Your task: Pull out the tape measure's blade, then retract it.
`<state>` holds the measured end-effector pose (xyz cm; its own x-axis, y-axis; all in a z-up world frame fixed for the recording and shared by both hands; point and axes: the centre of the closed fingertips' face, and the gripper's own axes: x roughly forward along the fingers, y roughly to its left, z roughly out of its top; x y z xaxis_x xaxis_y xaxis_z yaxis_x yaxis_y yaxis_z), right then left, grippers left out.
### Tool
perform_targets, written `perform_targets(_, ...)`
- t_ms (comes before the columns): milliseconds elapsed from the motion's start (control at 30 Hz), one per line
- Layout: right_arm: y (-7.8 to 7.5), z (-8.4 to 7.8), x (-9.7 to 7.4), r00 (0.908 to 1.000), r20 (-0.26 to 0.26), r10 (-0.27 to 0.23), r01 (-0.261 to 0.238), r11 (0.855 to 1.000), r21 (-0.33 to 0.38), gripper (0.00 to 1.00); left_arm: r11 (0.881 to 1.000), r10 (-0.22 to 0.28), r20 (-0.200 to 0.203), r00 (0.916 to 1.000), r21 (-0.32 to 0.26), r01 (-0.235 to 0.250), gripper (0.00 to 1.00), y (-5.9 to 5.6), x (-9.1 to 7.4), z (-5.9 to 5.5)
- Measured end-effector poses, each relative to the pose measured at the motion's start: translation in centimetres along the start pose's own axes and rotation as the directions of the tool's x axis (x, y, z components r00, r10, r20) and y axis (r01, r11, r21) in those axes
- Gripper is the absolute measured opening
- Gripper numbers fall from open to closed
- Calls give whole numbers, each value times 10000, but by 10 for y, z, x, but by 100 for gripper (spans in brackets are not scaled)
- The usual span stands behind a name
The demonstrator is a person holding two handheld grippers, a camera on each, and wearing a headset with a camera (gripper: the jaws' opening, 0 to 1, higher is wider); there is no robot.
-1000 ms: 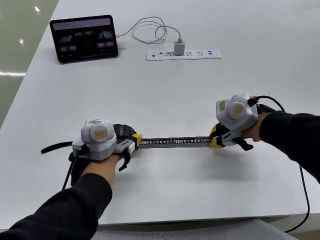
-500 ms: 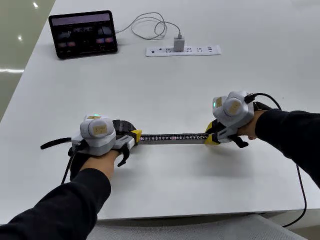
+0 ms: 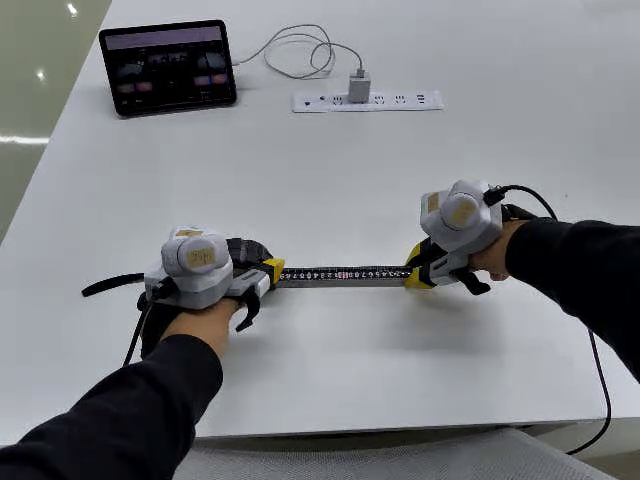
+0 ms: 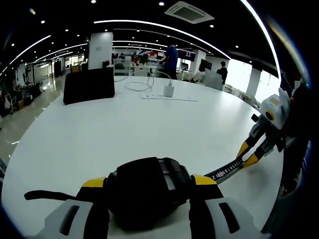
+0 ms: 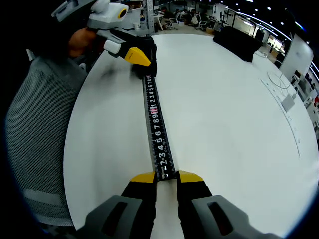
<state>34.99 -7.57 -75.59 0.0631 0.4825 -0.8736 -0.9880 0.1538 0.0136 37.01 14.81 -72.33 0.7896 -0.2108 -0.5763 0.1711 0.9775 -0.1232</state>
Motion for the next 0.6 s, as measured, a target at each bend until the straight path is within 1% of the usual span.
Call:
perform_targets(300, 0, 3, 2, 10000, 27, 26, -26, 9998, -197, 11, 10000, 10, 8, 10000, -12, -10, 61, 0, 0, 0)
perform_targets(433, -1, 3, 2, 10000, -86, 26, -27, 10000, -81, 11, 10000, 8, 1, 10000, -18, -8, 61, 0, 1, 0)
perform_targets(600, -1, 4, 3, 9999, -153, 43, -46, 9998, -173, 11, 10000, 17, 3, 10000, -23, -17, 61, 1, 2, 0)
